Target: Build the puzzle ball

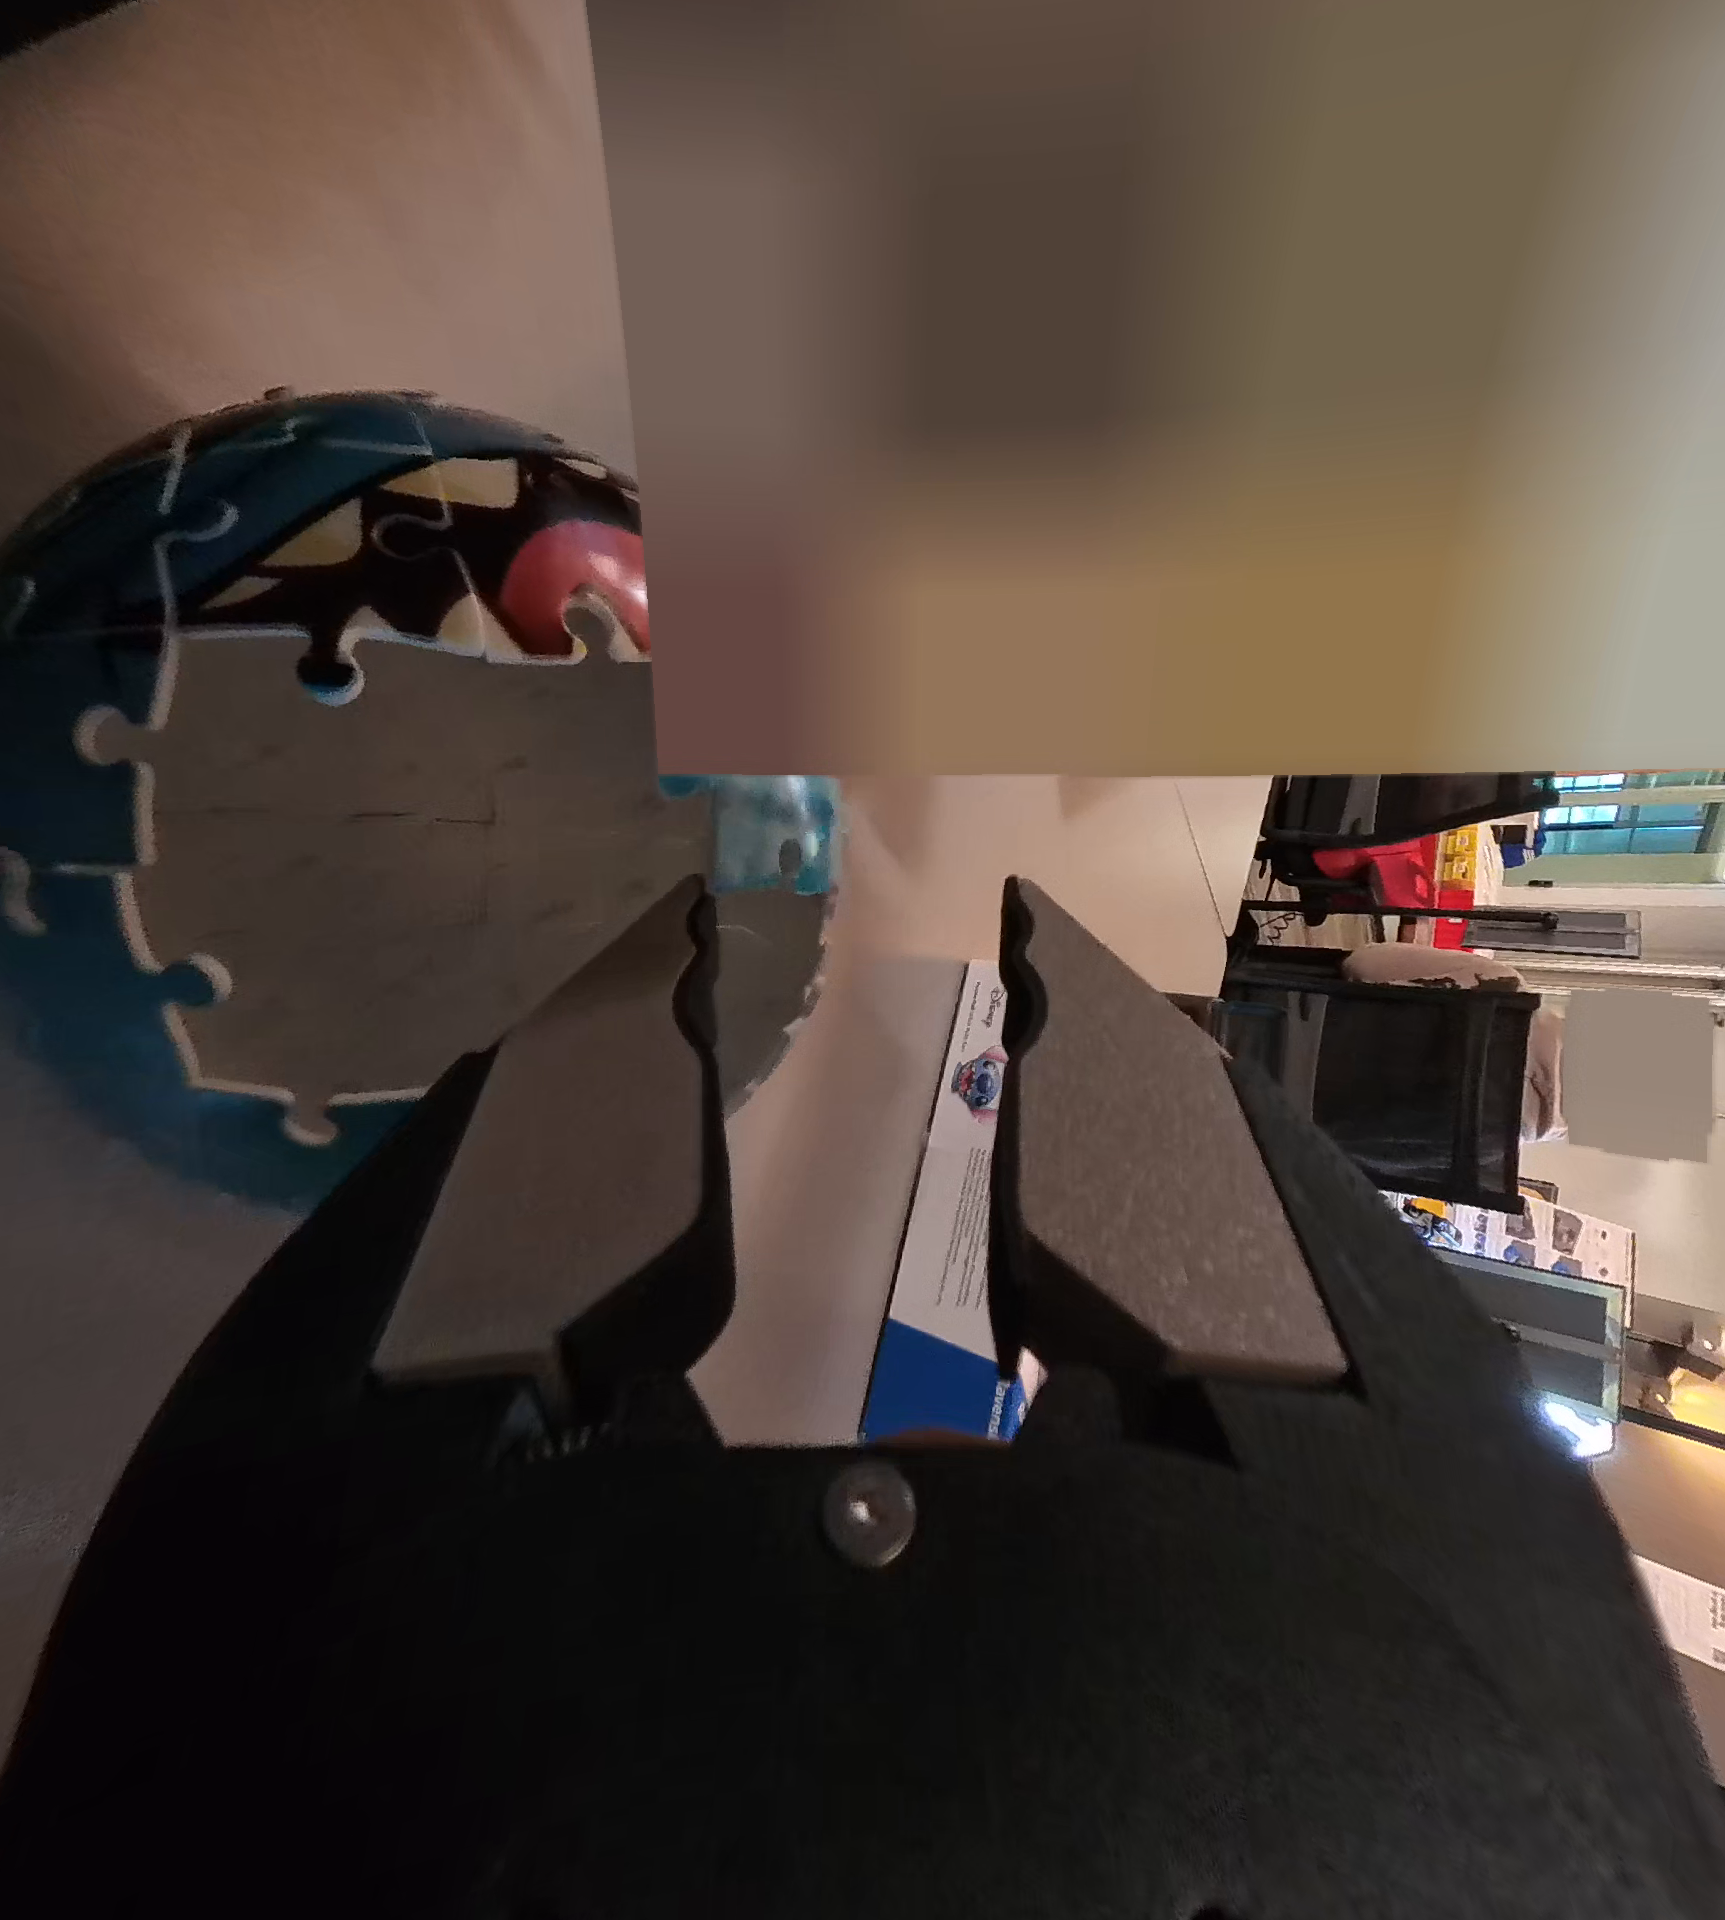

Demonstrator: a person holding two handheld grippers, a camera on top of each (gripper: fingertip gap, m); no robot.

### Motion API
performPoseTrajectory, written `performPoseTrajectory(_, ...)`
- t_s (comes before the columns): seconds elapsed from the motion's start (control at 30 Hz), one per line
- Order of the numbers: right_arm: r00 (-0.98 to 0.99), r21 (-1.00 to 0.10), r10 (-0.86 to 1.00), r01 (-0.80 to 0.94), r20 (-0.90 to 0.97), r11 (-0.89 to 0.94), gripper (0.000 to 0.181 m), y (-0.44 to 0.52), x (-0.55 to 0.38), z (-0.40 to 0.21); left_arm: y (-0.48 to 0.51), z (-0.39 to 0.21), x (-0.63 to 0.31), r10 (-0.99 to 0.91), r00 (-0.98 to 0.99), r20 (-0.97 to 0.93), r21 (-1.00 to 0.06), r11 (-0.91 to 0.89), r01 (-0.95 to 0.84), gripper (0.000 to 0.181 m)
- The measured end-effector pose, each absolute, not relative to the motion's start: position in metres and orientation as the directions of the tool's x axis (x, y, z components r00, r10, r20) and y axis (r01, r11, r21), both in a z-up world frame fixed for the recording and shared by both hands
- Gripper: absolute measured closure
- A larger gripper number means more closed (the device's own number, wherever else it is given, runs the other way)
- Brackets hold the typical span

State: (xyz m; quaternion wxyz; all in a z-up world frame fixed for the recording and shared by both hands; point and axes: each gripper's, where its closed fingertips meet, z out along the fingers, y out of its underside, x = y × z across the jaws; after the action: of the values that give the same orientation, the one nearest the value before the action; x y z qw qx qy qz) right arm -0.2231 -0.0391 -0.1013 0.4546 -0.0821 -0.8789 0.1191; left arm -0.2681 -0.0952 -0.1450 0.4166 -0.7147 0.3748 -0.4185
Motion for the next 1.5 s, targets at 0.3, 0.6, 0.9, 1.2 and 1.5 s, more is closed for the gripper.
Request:
performPoseTrajectory(0.3, -0.562, -0.259, 0.252, 0.069, 0.788, 0.963, 0.124, -0.032, -0.215, -0.098, -0.095, -0.148, -0.265, -0.884, 0.36, 0.299, -0.904, -0.383, -0.188, 0.089)
performPoseTrajectory(0.6, -0.502, -0.259, 0.257, 0.068, 0.826, 0.964, 0.123, -0.033, -0.206, -0.087, -0.098, -0.144, -0.267, -0.886, 0.334, 0.323, -0.907, -0.391, -0.159, 0.089)
performPoseTrajectory(0.9, -0.262, -0.375, 0.391, 0.109, 0.882, 0.92, 0.125, -0.01, -0.177, -0.051, -0.102, -0.145, -0.271, -0.88, 0.329, 0.342, -0.899, -0.408, -0.156, 0.089)
performPoseTrajectory(1.2, 0.106, -0.936, 0.93, 0.074, 0.351, 0.345, 0.153, 0.08, -0.116, -0.042, -0.087, -0.139, -0.282, -0.812, 0.448, 0.374, -0.902, -0.431, -0.03, 0.09)
performPoseTrajectory(1.5, 0.109, -0.973, 0.987, 0.184, -0.121, -0.139, 0.126, 0.112, -0.105, -0.101, -0.082, -0.133, -0.277, -0.768, 0.528, 0.361, -0.915, -0.4, 0.044, 0.093)
